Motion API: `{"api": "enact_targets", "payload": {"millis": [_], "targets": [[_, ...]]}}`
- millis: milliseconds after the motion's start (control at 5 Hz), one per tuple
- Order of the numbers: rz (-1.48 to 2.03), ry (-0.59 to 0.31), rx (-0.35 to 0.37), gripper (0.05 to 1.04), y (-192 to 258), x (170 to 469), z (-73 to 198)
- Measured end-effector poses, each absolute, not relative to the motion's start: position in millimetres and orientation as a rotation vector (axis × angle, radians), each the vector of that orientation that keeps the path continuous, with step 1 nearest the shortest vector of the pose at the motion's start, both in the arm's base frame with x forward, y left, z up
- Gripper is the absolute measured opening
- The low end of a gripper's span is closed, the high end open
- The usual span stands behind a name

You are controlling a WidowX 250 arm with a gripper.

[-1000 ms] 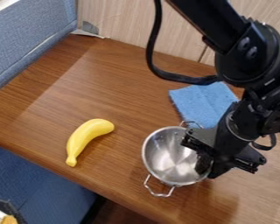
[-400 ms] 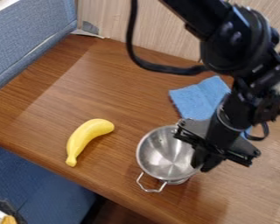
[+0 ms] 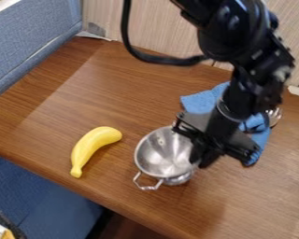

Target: Move the silver pot to the upper left side of the table

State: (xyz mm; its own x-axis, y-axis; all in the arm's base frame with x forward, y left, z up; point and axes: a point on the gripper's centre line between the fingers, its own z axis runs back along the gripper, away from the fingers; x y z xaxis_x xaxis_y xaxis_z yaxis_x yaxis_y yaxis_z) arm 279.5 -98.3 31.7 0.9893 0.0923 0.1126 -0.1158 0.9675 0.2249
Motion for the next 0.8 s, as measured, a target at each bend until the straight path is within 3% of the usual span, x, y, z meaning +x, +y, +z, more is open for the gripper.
{"api": "enact_targets", "payload": {"millis": [600, 800], "targets": [[0.263, -0.251, 0.297, 0.085, -30.2, 342.4, 84.6], [0.322, -0.265, 0.324, 0.085, -4.5, 366.7, 87.1]]}}
